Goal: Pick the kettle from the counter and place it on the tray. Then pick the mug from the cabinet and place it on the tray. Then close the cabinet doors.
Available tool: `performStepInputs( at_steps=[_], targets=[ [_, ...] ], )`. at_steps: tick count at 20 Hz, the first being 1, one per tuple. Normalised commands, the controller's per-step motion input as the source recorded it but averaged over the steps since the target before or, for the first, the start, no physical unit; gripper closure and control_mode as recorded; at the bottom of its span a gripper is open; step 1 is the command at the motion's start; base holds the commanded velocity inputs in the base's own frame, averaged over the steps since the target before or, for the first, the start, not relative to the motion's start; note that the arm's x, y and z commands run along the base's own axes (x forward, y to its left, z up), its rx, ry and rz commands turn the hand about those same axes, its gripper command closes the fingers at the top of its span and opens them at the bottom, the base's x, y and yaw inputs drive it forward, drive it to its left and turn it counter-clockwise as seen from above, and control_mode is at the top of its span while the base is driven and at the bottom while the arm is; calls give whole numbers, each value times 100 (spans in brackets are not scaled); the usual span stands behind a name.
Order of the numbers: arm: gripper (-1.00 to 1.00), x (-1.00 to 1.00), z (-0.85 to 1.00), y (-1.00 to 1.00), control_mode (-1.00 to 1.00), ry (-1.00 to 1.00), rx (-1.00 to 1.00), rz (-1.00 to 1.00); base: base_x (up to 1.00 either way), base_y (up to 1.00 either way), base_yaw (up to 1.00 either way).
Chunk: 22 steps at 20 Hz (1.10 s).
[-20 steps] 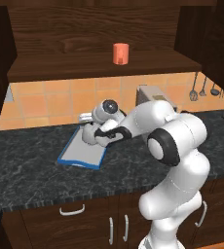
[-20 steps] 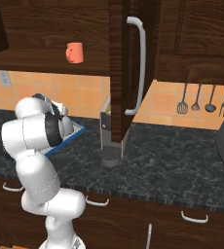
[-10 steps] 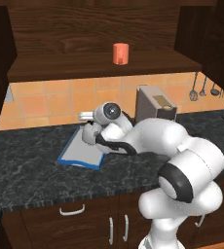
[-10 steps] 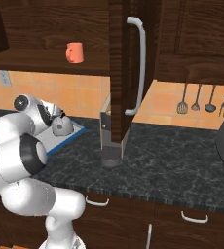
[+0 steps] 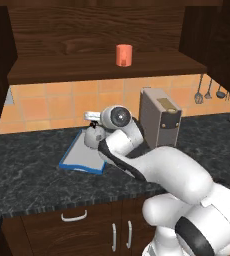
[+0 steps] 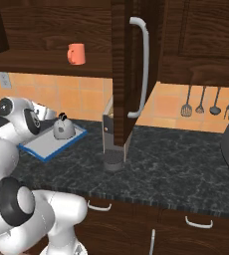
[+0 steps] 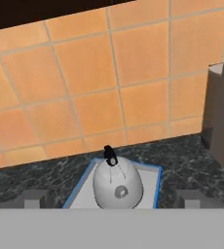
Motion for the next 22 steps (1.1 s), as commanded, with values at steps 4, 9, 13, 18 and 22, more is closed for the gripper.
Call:
performStepInputs(
  at_steps=[4, 9, 13, 18, 22],
  targets=[
    [-100, -59, 61, -22, -100, 0, 5, -13, 0, 0, 0],
    [-100, -47, 67, -25, -100, 0, 6, -14, 0, 0, 0],
    [-100, -49, 68, -24, -100, 0, 5, -14, 0, 0, 0],
    [-100, -48, 70, -24, -100, 0, 4, -15, 0, 0, 0],
    [-100, -41, 67, -24, -100, 0, 0, -14, 0, 0, 0]
  ],
)
